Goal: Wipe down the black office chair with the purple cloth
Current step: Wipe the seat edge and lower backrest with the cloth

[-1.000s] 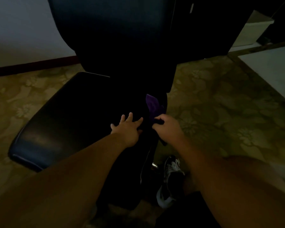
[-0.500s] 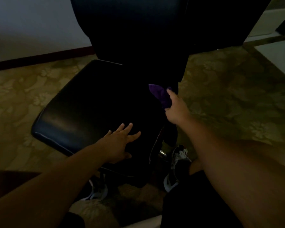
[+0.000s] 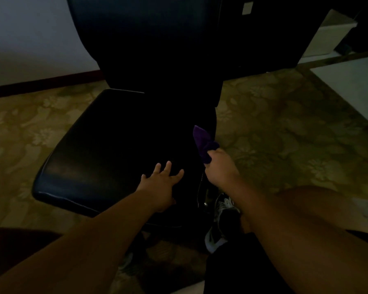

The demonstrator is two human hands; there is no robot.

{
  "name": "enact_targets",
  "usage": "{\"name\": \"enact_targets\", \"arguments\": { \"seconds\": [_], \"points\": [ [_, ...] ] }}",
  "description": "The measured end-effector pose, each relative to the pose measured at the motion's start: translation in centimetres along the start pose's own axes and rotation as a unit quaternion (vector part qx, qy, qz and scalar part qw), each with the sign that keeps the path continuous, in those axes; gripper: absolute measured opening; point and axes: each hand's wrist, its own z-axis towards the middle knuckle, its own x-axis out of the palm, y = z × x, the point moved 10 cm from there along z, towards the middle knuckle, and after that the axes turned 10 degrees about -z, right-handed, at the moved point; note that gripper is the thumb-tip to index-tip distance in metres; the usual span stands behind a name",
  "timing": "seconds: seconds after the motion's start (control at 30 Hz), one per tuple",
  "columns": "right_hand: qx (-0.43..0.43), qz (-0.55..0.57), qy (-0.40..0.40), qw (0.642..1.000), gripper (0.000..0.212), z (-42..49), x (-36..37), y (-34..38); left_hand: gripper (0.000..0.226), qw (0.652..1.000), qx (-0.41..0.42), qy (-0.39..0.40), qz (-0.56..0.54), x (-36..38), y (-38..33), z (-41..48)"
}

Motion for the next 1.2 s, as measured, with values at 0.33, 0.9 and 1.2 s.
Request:
{"name": "enact_targets", "arguments": {
  "seconds": [0.33,0.9,1.2],
  "points": [
    [0.044,0.023,0.039,0.998,0.021,-7.9,2.1,0.8,0.092,0.996,-0.034,-0.062,-0.057,-0.5,-1.8,0.5],
    [0.114,0.066,-0.081,0.988,0.055,0.9,-0.2,0.1,0.091,0.996,-0.031,0.021,-0.077,0.3,0.6,0.3],
    [0.130,0.149,-0.052,0.979,0.059,6.3,-1.9,-2.5,0.089,0.997,-0.032,0.022,-0.066,0.6,-0.1,1.6]
  ]
}}
